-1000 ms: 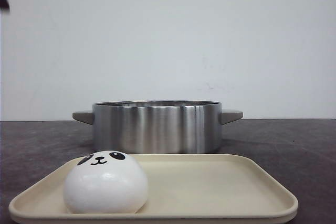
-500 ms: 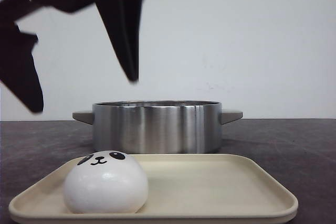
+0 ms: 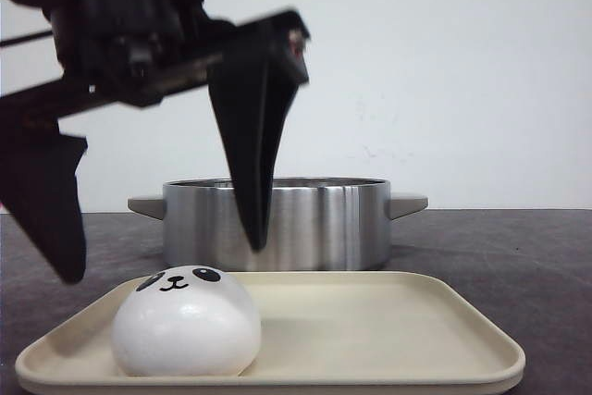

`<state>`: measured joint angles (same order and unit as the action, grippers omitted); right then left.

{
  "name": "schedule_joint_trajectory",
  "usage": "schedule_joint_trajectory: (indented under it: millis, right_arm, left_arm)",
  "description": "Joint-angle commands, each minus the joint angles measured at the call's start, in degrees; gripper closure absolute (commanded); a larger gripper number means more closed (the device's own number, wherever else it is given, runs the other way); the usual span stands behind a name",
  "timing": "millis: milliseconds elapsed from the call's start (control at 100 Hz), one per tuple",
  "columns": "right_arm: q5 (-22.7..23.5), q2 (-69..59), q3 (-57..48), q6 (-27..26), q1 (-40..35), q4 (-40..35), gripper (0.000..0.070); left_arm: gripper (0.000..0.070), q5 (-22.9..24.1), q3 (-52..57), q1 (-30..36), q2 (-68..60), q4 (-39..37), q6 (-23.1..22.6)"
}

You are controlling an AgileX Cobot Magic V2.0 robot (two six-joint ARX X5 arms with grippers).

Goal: Steam buns
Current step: 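Reach the left gripper down and grasp the last bun on the tray, then lift the bun with the left gripper and carry it over the pot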

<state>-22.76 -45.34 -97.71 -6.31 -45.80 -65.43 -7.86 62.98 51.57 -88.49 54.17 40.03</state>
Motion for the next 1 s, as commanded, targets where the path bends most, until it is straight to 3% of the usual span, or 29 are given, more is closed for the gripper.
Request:
schedule_joint_trajectory:
  millis: [0,320,420,640,810,990]
  right_arm:
    - [-0.2,-0.2,-0.9,-0.8,-0.6,0.0,0.0700]
    - [-0.2,-0.2,-0.9,-0.8,-0.6,-0.9,0.0700]
    - [-0.2,-0.2,-0.9,-0.7,-0.6,-1.0,0.0700]
    - [-0.2,-0.2,-0.9,-0.7,-0.6,-1.5,0.0700]
    - [-0.2,-0.2,-0.9,-0.5,-0.6,-2.8,0.0700]
    - [-0.3,-0.2,-0.9,-0.5,-0.6,-3.7,0.0700]
  left_arm:
    - [0.0000,-0.3,0.5,0.7,-1.7,-0.2,0.1]
    - [0.0000,-0.3,0.5,1.0,-4.2,-3.8,0.6]
    - [0.0076,-0.3,0.5,1.0,-4.9,-3.9,0.6]
    - [0.0086,-0.3,0.5,1.0,-7.1,-4.5,0.6]
    - [0.0348,0.1,0.5,1.0,-7.8,-4.5,0.5]
    - [0.0487,0.6,0.5,1.0,-7.8,-4.4,-0.2]
